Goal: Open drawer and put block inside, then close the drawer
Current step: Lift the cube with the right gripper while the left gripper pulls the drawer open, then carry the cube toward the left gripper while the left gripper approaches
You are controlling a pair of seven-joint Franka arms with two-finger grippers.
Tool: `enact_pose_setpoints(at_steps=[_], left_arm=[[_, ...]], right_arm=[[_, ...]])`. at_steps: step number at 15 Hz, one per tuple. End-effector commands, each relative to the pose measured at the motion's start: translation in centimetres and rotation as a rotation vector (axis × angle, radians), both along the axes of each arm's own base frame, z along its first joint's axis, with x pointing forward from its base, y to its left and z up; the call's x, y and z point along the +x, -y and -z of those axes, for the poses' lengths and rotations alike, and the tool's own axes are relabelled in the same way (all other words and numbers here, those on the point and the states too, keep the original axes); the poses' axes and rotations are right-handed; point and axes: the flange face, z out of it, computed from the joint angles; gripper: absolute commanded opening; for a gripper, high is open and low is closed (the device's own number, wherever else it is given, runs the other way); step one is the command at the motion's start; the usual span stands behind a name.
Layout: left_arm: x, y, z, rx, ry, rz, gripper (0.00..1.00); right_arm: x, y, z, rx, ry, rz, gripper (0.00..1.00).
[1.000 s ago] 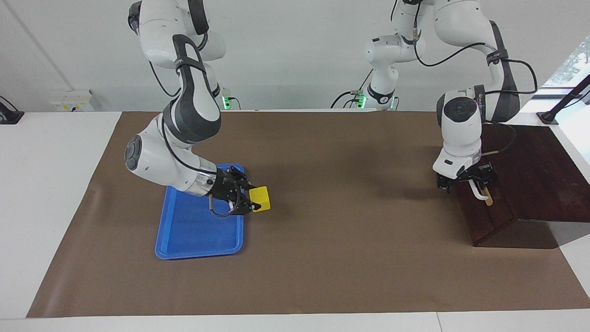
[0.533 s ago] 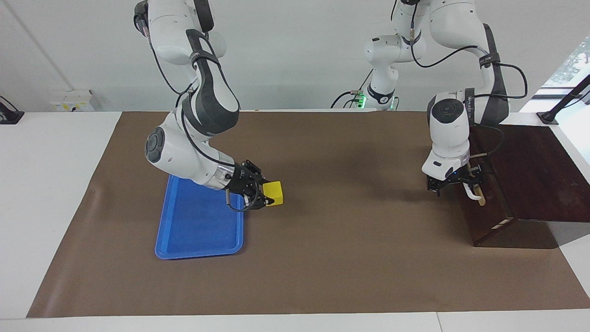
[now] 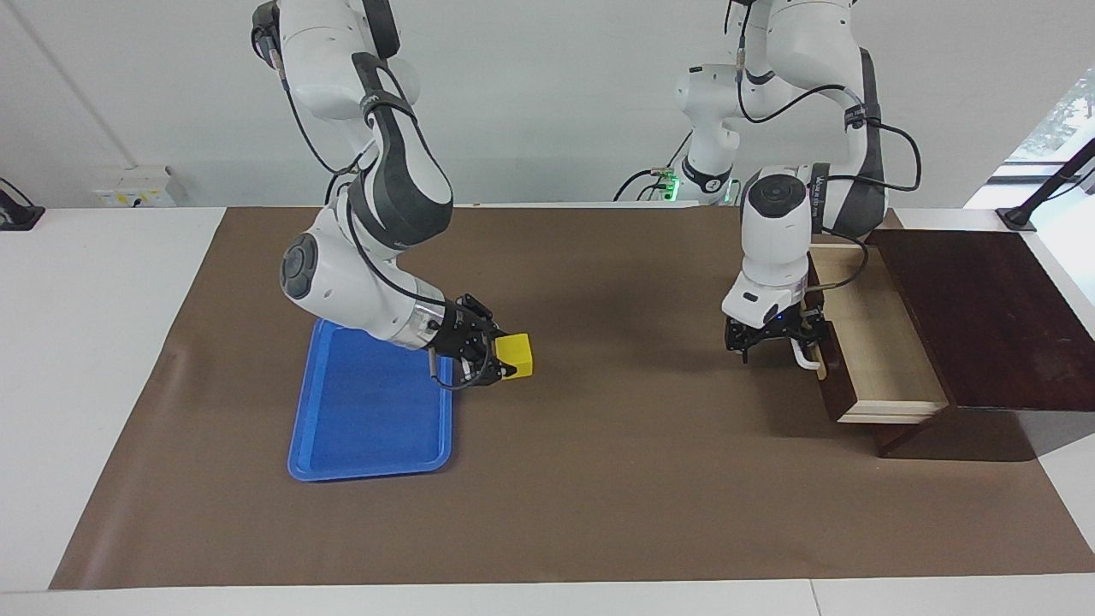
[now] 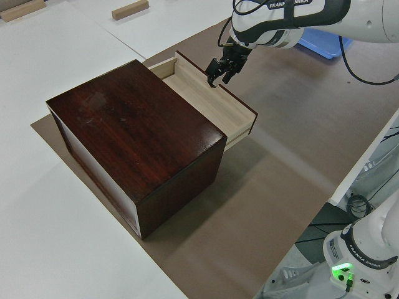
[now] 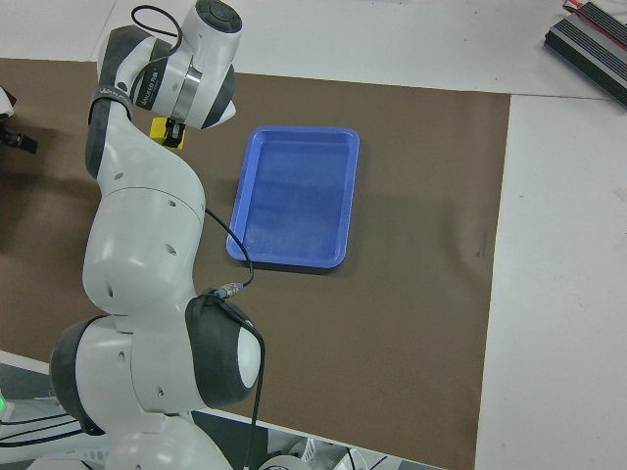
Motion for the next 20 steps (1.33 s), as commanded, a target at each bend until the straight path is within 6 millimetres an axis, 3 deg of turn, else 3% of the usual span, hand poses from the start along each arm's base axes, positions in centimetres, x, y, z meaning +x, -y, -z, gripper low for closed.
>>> enact_pose_setpoints(at_steps=[1,3,5,8,10,14,17,20], left_arm=[[-1.2,2.0,0.8,-0.031,-0.025,-0.013,1.00],[-1.0,1.8,0.3,-0.023,-0.032,-0.023,1.00],[0.1,1.7,-1.9,-0.014,-0.034,-0.052,1.00],[1.8,2.6,-8.9,-0.161,-0.092,-0.226,1.00],[1.7,3.4,-11.6,-0.225,-0.090,-0.382,1.00],[0.8,5.9,-14.0,-0.336,-0.019,-0.801,1.00],[-0.1,8.9,-14.1,-0.396,0.044,-1.188,1.00],[-0.4,11.0,-14.8,-0.457,0.097,-1.475,1.00]], right_arm=[[0.0,0.2,-0.8,-0.020,0.008,0.017,0.00],[0.0,0.2,-0.8,-0.020,0.008,0.017,0.00],[0.0,0.2,-0.8,-0.020,0.010,0.016,0.00],[0.0,0.3,-0.8,-0.020,0.008,0.017,0.00],[0.0,0.3,-0.8,-0.020,0.007,0.016,0.00],[0.0,0.5,-1.0,-0.021,0.010,0.016,0.00],[-0.3,0.0,-1.6,-0.017,0.016,0.014,0.00],[-1.4,-3.5,-1.7,-0.022,0.003,0.003,0.00]])
